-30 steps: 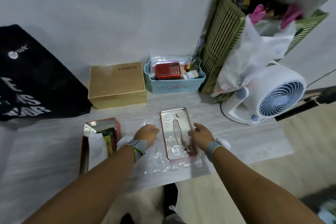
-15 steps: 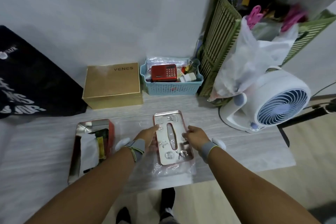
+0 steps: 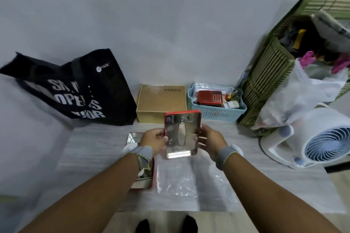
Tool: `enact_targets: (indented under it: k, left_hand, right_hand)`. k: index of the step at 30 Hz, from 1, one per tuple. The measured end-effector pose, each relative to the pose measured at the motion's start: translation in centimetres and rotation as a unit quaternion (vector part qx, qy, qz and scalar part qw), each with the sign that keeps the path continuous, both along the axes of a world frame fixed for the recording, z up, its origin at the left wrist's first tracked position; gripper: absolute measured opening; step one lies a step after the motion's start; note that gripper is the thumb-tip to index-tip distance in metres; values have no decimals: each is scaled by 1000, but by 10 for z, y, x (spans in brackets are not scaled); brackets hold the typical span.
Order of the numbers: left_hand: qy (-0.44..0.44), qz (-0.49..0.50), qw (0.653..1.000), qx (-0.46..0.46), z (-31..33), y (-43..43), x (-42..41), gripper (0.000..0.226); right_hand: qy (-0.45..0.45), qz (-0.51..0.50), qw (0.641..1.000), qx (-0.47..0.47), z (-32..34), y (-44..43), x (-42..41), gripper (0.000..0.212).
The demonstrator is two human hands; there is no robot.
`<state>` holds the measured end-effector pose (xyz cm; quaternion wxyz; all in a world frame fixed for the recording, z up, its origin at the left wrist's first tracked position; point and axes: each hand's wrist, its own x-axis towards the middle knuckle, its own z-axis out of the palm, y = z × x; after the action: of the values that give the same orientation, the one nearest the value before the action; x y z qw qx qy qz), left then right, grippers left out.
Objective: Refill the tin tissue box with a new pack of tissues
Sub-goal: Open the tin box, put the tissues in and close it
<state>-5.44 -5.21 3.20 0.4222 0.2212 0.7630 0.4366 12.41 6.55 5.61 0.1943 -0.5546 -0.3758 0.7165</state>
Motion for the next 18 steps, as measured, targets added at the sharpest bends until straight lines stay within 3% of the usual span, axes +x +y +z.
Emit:
enact_targets:
  k: [3,5,8,12,18]
  left_hand:
    - [75,-36,994,67,12,-23,-39,33]
    - [119,-60,987,91,8,-38,-64,50]
    - [10,-33,992,124,10,-55,-79,45]
    - [-93,4,994,62,5,-90,-98,30]
    - [41,-37,998,-21,-32,-131,-113,31]
  right_hand:
    - [27,-28,999,-11,12,-16,-32,12]
    - [15,-13,1000,-8,12,-30,-53,6]
    - [15,24,1000,5,6,-48,-72,26]
    - [-24,68,995,73,-9,-77,-99,31]
    - [-137,149,956,211,-39,-121,-133,34]
